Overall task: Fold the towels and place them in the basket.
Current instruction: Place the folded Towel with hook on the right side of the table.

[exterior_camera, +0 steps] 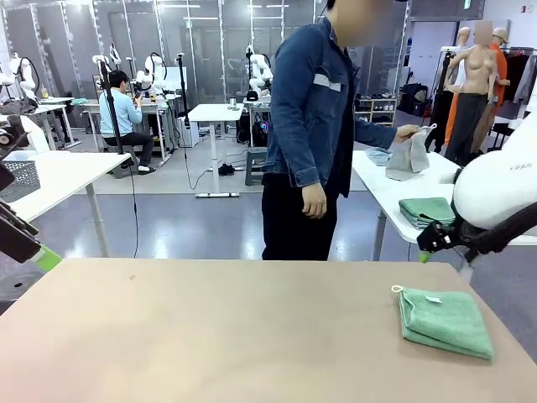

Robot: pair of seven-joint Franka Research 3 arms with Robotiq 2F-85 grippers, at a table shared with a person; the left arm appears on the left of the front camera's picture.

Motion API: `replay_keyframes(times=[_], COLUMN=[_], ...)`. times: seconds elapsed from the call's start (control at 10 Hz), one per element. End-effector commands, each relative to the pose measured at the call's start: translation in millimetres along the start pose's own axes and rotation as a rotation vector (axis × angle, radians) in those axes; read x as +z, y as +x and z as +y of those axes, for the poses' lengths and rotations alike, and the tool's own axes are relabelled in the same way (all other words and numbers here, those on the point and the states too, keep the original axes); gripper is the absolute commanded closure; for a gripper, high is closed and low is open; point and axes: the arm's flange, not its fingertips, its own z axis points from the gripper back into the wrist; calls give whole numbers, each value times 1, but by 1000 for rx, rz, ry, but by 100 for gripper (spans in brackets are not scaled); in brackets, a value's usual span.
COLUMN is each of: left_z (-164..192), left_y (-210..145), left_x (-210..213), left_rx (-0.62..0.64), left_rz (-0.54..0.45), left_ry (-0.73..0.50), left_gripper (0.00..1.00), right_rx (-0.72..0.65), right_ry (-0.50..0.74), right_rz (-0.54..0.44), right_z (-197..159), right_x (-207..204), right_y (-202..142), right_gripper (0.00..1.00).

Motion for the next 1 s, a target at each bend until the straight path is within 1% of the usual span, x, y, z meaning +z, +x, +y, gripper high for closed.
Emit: replay_keyframes(times=[0.0,0.3,0.5,0.7,0.8,0.9], left_z=[2,2,2,2,2,2], left_y=[0,0,0,0,0,0], left_x=[-1,-1,-1,-1,-1,-1], left_rx=[-2,-2,-2,-2,-2,-2], left_rz=[5,5,5,5,5,5], left_ry=[17,17,17,17,17,17], left_gripper=[0,0,0,0,0,0], right_rx=[130,249,289,367,380,413], right_ry=[58,19,32,50,49,83], right_rz=[16,1,53,28,3,-29], right_z=[16,62,77,98,104,107], right_x=[46,121,162,188,196,198], right_y=[-25,-42,-47,-58,-65,-74], right_gripper=[0,0,0,0,0,0])
